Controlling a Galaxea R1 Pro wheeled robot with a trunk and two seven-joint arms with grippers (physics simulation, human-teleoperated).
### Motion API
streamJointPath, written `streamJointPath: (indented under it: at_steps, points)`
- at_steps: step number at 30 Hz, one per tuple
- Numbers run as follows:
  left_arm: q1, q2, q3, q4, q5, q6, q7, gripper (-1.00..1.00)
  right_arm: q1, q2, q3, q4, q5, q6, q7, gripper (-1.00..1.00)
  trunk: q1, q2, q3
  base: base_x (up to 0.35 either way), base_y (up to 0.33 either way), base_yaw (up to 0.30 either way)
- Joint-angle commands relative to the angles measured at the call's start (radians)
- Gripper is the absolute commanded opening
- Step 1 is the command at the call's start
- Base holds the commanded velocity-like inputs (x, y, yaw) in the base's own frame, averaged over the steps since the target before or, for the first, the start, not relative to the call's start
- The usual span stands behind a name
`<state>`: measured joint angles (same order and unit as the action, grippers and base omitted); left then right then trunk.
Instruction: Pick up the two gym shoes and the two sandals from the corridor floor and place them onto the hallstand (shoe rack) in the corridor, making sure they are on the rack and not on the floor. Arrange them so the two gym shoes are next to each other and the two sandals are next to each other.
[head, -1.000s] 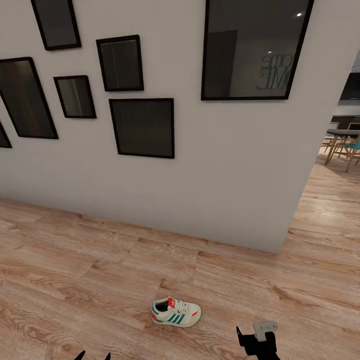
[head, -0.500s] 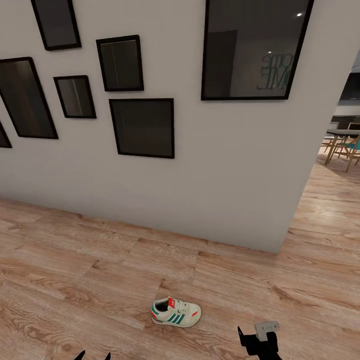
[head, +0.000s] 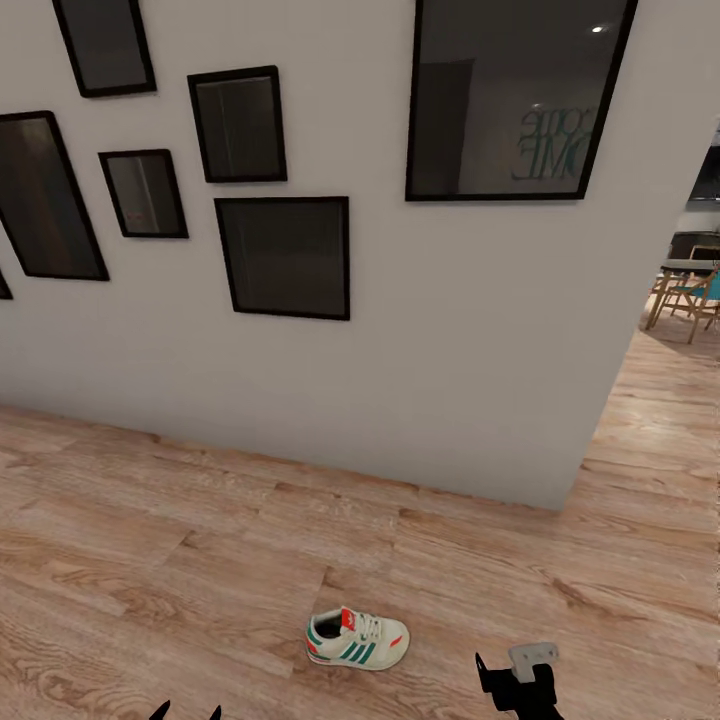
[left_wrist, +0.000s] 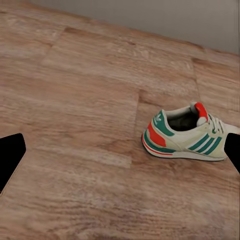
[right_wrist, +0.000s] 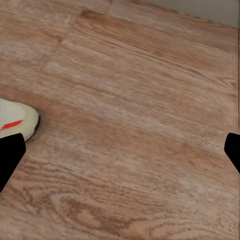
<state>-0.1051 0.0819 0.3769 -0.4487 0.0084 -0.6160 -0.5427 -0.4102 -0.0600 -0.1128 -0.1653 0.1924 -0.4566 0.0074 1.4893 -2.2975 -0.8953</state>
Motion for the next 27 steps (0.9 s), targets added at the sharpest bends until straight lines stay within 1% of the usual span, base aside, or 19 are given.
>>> streamJointPath:
  at_steps: [1,20,27]
  points:
    - [-0.001,-0.001,0.007,0.001,0.001,-0.001,-0.010,1.00,-0.001,0.000,-0.008,0.001,0.010,-0.004,0.001,1.00,0.000,0.000,0.000,0.106,0.075,-0.201]
    - [-0.001,-0.001,0.007,0.001,0.000,-0.001,-0.011,1.00,-0.001,0.000,-0.008,0.001,0.010,-0.004,0.000,1.00,0.000,0.000,0.015,0.022,0.016,-0.219]
    - [-0.001,-0.001,0.007,0.001,0.001,-0.001,-0.011,1.00,-0.001,0.001,-0.008,0.001,0.010,-0.004,0.000,1.00,0.000,0.000,0.017,0.001,0.001,-0.103]
